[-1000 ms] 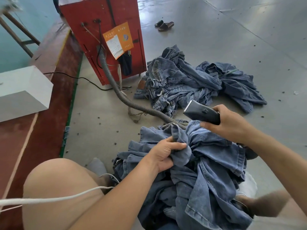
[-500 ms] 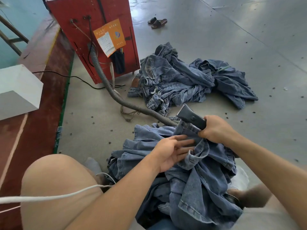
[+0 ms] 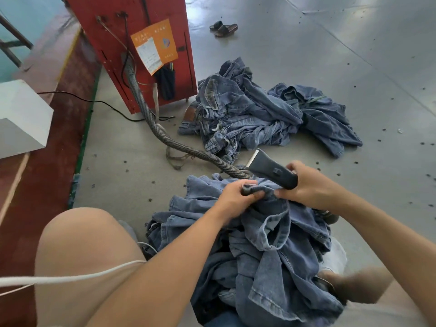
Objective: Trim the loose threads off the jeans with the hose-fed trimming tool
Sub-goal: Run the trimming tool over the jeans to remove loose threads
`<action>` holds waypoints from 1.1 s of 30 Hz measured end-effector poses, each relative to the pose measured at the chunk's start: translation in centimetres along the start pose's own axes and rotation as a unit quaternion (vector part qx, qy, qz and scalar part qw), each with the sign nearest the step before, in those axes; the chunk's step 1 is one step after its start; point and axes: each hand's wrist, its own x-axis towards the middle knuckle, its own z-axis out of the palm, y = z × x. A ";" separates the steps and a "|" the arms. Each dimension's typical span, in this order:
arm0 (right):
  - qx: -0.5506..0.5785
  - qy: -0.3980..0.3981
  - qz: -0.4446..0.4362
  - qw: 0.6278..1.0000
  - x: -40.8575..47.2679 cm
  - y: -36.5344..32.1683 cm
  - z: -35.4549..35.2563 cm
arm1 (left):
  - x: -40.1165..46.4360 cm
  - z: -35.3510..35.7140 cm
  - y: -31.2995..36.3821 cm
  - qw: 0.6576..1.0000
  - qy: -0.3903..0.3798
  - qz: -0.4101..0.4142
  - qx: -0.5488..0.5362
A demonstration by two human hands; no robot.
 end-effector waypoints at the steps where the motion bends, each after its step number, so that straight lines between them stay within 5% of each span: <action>1: -0.003 0.024 -0.008 1.000 -0.1 0.0 0.0 | 0.1 0.1 -0.2 0.999 0.035 -0.016 -0.030; 5: -0.037 0.157 -0.098 0.982 -1.1 0.0 -1.7 | 0.6 -0.5 0.2 0.963 0.144 -0.138 -0.180; 7: -0.057 0.224 -0.132 0.964 -1.7 -0.1 -2.5 | 1.2 -1.4 0.6 0.907 0.180 -0.206 -0.320; 9: -0.078 0.235 -0.148 0.958 -2.0 -0.4 -2.7 | 1.9 -1.7 0.8 0.852 0.176 -0.245 -0.427; 11: -0.116 0.197 -0.141 0.963 -1.6 -0.6 -2.1 | 2.0 -1.3 1.2 0.856 0.153 -0.248 -0.428; 15: -0.169 0.146 -0.107 0.969 -0.2 -0.3 -1.0 | 1.1 1.3 1.0 0.950 0.100 -0.167 -0.244; 17: -0.160 0.161 -0.084 0.970 0.4 0.0 -1.5 | 0.7 3.1 0.9 0.983 0.092 -0.150 -0.054; 19: -0.149 0.165 -0.070 0.972 0.7 0.4 -2.4 | -0.3 4.5 0.6 0.967 0.145 -0.132 0.162; 21: -0.145 0.150 -0.064 0.976 0.7 0.7 -3.3 | -2.0 5.6 0.6 0.940 0.211 -0.091 0.251; 25: -0.169 0.096 -0.030 0.980 0.2 0.9 -4.4 | -3.3 6.8 0.4 0.937 0.211 0.005 0.277; 33: -0.278 0.033 -0.007 0.960 0.5 0.3 -2.0 | -2.8 6.7 0.1 0.952 0.112 -0.012 0.286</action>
